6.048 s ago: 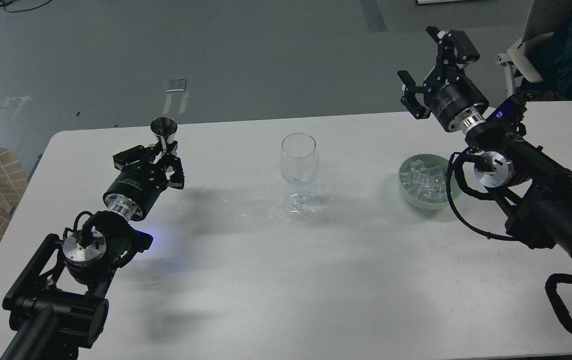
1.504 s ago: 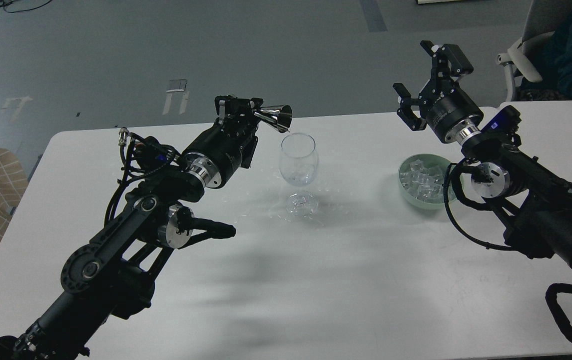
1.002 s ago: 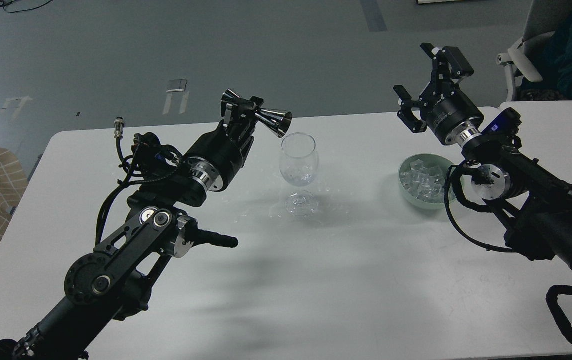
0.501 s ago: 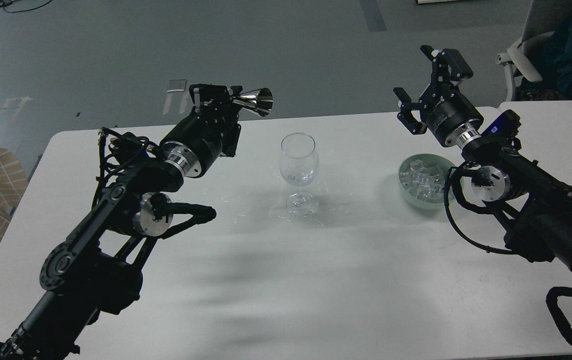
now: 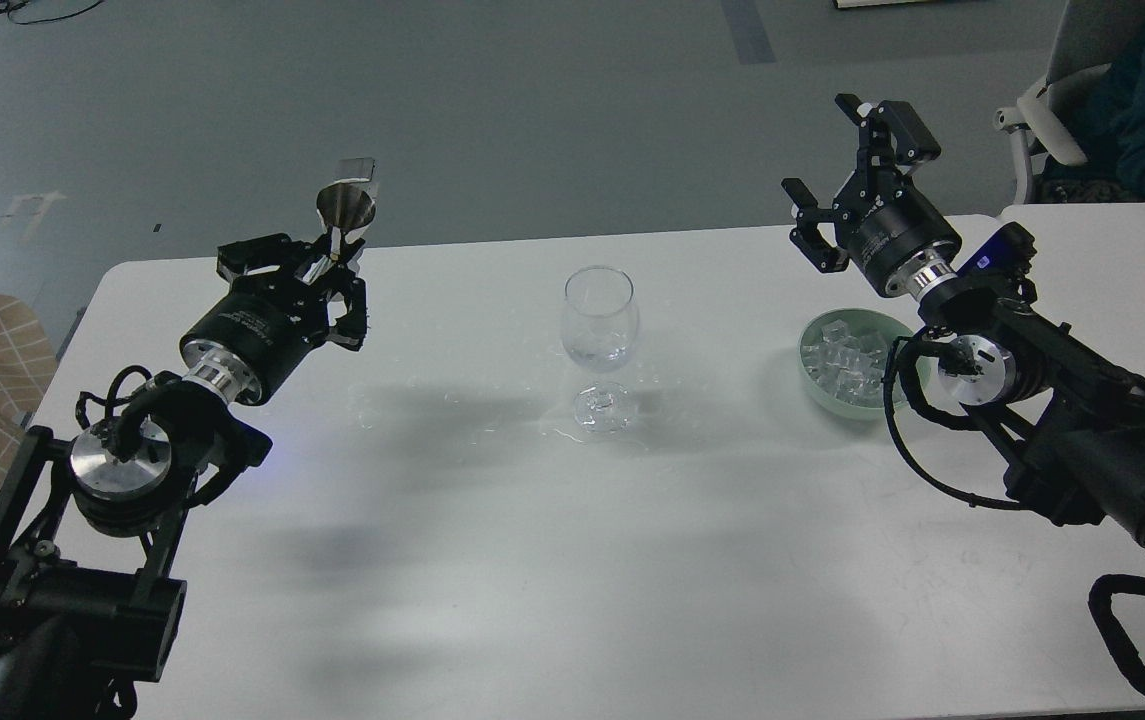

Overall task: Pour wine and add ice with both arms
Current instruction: 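Turn the jigger upright and carry it back with the left gripper, then set the jigger down on the table and open the left gripper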

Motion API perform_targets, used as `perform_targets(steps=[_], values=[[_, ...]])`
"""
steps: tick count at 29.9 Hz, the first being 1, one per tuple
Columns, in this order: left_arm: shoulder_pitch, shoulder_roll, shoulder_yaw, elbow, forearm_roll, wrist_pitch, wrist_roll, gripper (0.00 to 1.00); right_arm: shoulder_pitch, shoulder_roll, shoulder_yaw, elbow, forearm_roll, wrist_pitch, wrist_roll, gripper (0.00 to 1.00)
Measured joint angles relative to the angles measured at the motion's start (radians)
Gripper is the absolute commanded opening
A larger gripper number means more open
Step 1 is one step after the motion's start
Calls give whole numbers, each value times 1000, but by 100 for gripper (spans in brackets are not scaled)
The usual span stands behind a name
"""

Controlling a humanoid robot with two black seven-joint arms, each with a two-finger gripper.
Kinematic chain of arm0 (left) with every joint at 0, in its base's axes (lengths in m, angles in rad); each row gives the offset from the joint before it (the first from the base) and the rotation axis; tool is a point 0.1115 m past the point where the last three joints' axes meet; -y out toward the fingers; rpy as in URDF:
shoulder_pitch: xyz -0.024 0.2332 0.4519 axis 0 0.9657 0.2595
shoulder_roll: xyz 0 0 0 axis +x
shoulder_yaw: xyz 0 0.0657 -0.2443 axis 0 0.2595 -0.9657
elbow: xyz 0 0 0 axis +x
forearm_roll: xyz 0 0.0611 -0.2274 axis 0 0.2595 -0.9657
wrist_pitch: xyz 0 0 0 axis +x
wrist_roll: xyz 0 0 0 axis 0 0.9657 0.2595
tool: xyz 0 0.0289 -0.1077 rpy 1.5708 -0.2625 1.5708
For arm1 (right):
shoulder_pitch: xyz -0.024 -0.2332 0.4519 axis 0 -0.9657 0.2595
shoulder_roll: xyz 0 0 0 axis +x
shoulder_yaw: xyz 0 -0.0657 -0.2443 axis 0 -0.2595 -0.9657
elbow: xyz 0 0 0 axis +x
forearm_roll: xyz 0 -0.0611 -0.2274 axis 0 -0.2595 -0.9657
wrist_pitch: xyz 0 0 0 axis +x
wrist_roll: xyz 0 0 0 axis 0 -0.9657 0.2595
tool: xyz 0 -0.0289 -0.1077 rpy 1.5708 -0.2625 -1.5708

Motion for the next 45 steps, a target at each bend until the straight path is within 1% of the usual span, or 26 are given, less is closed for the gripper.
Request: perform_targets(steps=[2, 5, 11, 14, 19, 24, 30, 40, 45], values=[[20, -19, -12, 31, -12, -53, -4, 8, 0, -1, -1, 0, 0, 0, 0, 100], [28, -71, -48, 128, -20, -135, -8, 8, 0, -3, -2, 0, 0, -1, 0, 100], [30, -118, -77, 308, -21, -248, -13, 10, -4, -3, -3, 1, 0, -16, 0, 100], [30, -121, -79, 358, -21, -287, -14, 11, -5, -3, -3, 2, 0, -18, 0, 100], [25, -118, -80, 372, -20, -300, -14, 12, -11, -8, -4, 3, 0, -19, 0, 100], [19, -114, -81, 381, -20, -287, -12, 20, -12, -6, -3, 3, 0, -19, 0, 100], [18, -115, -80, 403, -20, -283, -14, 24, -11, -1, -3, 3, 0, -20, 0, 100], [13, -111, -80, 430, -20, -282, -11, 40, -14, -5, -3, 3, 0, -20, 0, 100], [12, -111, -79, 448, -19, -282, -12, 40, -14, -2, -3, 3, 0, -20, 0, 100]])
